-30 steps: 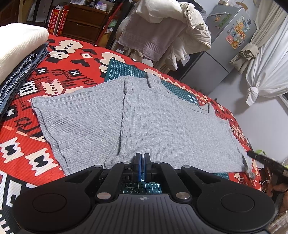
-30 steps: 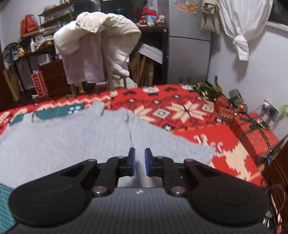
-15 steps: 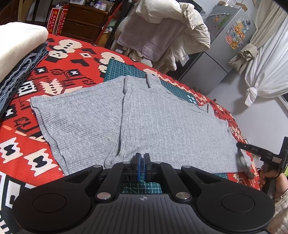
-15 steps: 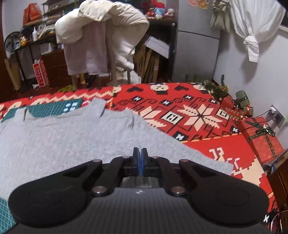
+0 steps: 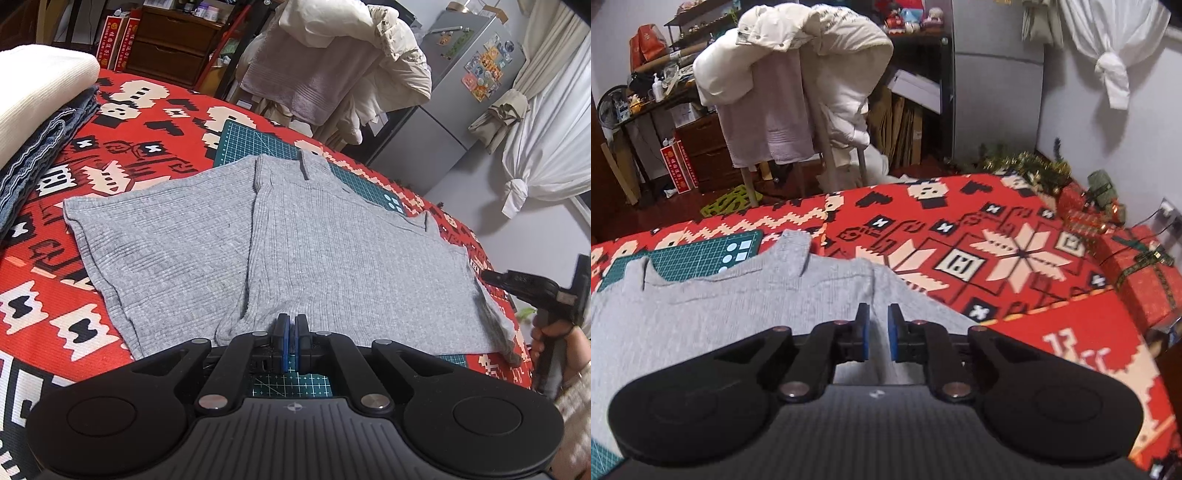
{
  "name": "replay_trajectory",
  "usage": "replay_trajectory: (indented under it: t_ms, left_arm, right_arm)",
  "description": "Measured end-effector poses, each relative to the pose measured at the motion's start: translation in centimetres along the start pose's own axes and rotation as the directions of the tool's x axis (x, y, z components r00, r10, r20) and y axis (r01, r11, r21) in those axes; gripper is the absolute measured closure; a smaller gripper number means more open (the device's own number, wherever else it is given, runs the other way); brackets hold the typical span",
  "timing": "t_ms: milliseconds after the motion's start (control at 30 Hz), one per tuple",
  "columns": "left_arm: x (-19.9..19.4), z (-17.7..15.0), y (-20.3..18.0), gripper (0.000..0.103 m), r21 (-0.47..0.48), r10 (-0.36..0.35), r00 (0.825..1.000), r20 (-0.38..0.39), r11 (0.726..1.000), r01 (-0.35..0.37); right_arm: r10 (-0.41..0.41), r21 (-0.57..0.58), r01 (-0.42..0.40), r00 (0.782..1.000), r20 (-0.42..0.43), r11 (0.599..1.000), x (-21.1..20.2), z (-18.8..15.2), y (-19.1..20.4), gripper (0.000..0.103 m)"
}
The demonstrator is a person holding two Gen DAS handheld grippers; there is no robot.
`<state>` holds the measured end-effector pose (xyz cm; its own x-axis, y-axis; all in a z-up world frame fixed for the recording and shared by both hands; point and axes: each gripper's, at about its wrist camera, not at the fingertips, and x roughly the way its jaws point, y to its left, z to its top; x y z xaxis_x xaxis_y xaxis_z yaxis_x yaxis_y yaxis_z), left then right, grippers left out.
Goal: Fold clothes
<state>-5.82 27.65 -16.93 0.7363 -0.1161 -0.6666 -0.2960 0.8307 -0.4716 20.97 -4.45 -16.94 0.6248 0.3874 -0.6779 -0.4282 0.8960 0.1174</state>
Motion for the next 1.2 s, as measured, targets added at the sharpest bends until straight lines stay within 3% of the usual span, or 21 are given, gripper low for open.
replay_trajectory:
  t_ms: [233,300,467,733,867,967,1200]
  left_arm:
    - [0.0,0.1,0.2,0.102,-0.003,-0.008,1.000,-0.003,1.000,0.008]
    - [0.1,0.1,0.3,0.102,-0.005,-0.010,1.000,-0.004,1.000,0.010]
    - [0.0,0.0,0.3,0.102,-0.005,-0.010,1.000,-0.002,1.000,0.009]
    - [0.0,0.1,0.2,0.102,-0.003,-0.006,1.000,-0.004,1.000,0.006]
    - [-0.1,0.1,0.1,0.102,0.000,-0.005,1.000,-0.005,1.000,0.005]
    - [-0.5,0.2,-0.1,0.102,0.005,-0.007,1.000,0.002,1.000,0.007]
    - [-1.3,0.4,-1.0,0.102,0.038,-0.012,1.000,0.015,0.999,0.012]
  right_arm:
    - [0.001,0.018,0.000,0.999,-0.044,1.000,2.8,0.1,-0.2,0.096]
    - [0.009,0.024,-0.008,0.999,-0.042,1.000,2.9,-0.1,-0.3,0.102]
    - [-0.045,-0.012,0.045,0.999,0.003,0.999,2.4,0.1,0.2,0.103]
    - [-0.047,0.012,0.048,0.999,-0.018,0.999,3.0,0.1,-0.5,0.099]
    - [-0.017,0.069,0.015,0.999,0.033,0.997,0.6,0.3,-1.1,0.095]
    - [0.004,0.045,-0.007,0.998,0.061,0.999,-2.2,-0.1,-0.7,0.092]
    - [0.051,0.047,-0.053,0.998,0.041,0.997,-7.9,-5.1,-0.6,0.092]
